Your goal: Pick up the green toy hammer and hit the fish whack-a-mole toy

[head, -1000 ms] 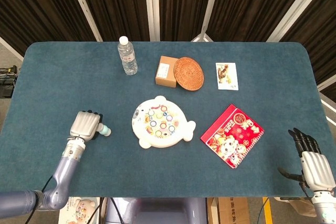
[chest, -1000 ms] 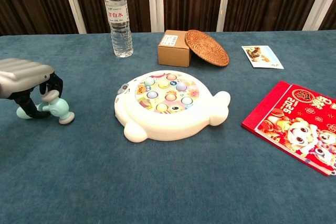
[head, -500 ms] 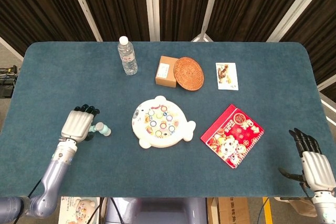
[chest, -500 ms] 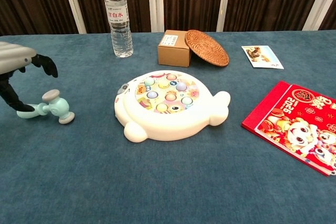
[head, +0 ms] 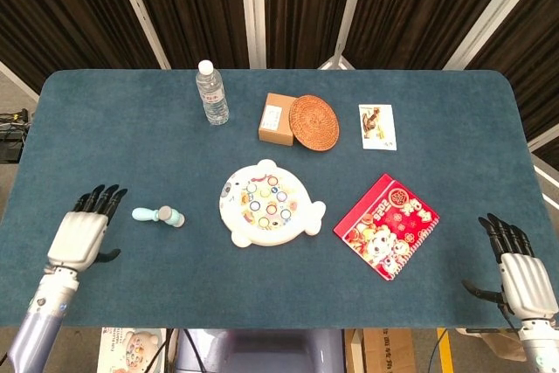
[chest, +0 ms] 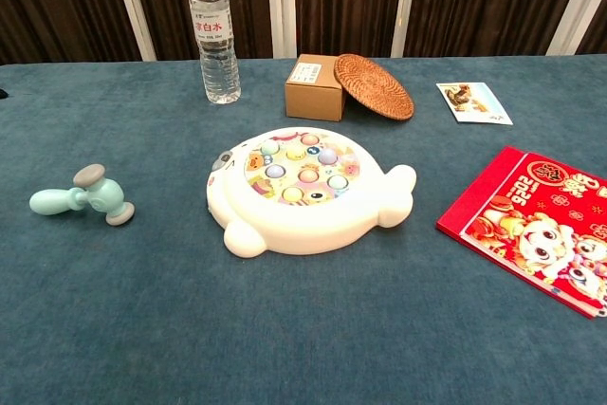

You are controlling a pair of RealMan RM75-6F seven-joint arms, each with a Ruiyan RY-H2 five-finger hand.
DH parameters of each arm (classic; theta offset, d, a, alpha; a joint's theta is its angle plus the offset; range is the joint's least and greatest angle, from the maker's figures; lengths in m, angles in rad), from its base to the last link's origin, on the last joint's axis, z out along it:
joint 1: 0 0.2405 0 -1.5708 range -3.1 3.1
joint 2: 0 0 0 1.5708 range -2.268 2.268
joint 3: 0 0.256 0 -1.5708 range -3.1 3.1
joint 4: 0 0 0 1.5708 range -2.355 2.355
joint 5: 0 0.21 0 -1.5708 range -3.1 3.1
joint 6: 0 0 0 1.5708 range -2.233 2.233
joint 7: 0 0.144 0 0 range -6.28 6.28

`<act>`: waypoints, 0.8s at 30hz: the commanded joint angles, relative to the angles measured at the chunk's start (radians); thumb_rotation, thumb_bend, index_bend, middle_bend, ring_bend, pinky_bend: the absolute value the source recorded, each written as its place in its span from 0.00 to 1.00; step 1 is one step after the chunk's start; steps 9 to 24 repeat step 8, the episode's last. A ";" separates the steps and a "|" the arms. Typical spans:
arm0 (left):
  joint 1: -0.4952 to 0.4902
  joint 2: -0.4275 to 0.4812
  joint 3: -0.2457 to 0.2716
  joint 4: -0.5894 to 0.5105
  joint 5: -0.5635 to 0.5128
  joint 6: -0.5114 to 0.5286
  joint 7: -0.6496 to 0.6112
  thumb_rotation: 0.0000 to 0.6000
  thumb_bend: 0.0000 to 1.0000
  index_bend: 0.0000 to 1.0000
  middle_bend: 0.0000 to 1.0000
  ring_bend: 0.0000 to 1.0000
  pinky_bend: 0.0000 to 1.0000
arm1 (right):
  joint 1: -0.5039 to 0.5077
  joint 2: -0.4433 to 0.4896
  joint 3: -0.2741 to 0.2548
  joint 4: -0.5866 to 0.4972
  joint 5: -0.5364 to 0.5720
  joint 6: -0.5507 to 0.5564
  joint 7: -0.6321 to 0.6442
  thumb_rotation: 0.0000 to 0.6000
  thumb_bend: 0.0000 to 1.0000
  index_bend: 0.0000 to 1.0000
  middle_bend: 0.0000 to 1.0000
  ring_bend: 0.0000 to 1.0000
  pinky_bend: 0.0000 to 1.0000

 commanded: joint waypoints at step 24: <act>0.189 -0.002 0.074 0.128 0.239 0.210 -0.158 1.00 0.04 0.00 0.00 0.00 0.00 | 0.000 -0.012 -0.011 0.011 -0.044 0.019 -0.036 1.00 0.16 0.00 0.00 0.00 0.00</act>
